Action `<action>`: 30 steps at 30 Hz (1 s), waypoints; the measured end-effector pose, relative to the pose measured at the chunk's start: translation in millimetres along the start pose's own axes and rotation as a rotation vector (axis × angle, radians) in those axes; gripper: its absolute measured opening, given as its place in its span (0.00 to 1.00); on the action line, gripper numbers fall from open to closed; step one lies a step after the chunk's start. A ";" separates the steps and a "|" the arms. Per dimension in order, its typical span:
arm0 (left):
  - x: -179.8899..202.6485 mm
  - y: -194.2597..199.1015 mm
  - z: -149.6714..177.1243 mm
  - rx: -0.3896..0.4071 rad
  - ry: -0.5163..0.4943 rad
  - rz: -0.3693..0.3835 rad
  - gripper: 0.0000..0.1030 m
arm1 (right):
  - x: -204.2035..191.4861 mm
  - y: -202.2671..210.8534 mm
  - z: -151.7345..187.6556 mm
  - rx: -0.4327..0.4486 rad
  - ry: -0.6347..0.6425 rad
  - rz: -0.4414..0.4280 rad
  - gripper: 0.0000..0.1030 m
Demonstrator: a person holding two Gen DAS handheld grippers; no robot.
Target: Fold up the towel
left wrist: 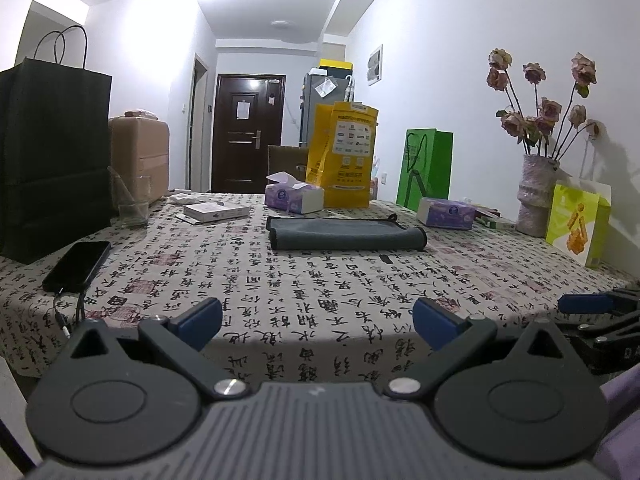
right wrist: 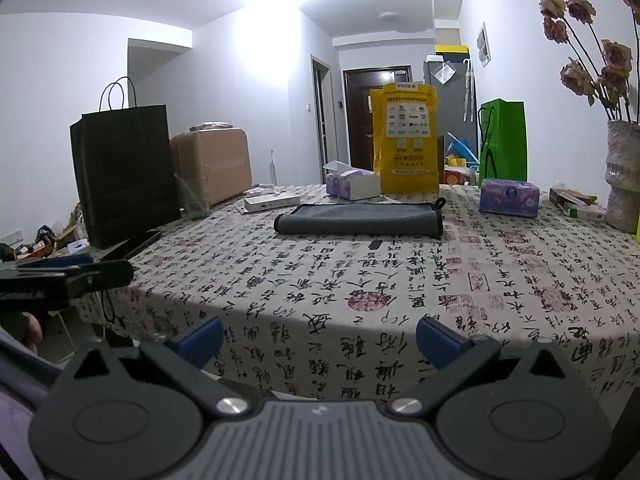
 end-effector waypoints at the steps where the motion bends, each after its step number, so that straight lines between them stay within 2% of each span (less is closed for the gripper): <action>1: 0.0 0.4 0.1 0.001 -0.001 0.000 1.00 | 0.2 -0.2 0.0 0.000 0.000 0.000 1.00; 30: 1.0 0.9 -0.5 0.006 -0.005 0.001 1.00 | -0.5 -0.2 1.3 0.000 -0.002 0.004 1.00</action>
Point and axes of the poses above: each gripper's, at about its wrist camera, not at the fingertips, and y roughly against the way its jaws point, x to its right, z to its underside, the point moved 4 cm from there along -y, roughly the way its jaws point, and after that the axes turned 2 degrees about -z, right-handed, at the moved point
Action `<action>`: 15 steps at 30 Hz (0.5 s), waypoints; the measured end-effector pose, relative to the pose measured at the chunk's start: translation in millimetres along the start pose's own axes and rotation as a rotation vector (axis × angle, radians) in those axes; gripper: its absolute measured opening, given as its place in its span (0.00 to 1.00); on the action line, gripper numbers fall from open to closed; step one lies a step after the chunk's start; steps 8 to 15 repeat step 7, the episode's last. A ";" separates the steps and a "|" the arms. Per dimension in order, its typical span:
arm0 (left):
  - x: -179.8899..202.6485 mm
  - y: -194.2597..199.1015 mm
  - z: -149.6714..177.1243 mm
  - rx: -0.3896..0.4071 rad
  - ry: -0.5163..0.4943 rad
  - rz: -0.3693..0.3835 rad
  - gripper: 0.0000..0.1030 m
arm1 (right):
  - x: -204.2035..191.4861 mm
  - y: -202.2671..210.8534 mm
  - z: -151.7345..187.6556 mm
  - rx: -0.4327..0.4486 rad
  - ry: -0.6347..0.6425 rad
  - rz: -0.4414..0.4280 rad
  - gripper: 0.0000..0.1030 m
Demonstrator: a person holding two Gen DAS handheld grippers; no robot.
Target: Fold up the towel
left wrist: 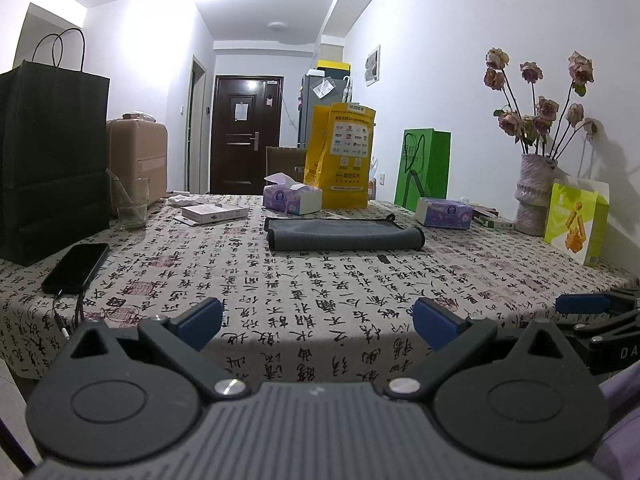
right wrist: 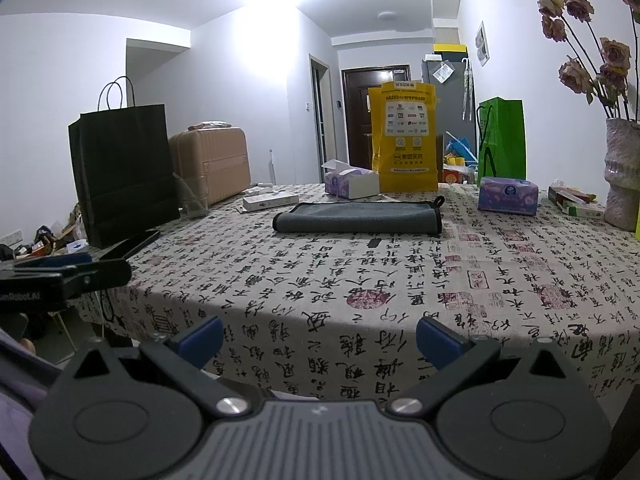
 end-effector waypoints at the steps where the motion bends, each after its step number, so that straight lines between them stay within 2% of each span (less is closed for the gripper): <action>1: 0.1 0.0 0.0 0.000 0.000 0.000 1.00 | 0.0 0.1 0.1 -0.001 -0.001 -0.001 1.00; 15: 0.5 -0.5 1.6 -0.006 0.001 0.002 1.00 | 0.2 0.1 0.1 -0.001 0.000 -0.001 1.00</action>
Point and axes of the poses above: each gripper's, at about its wrist camera, not at the fingertips, and y roughly against the way its jaws point, x to its right, z to its underside, the point moved 4 cm from there along -y, roughly the way its jaws point, and after that the axes turned 2 degrees about -z, right-handed, at the moved point
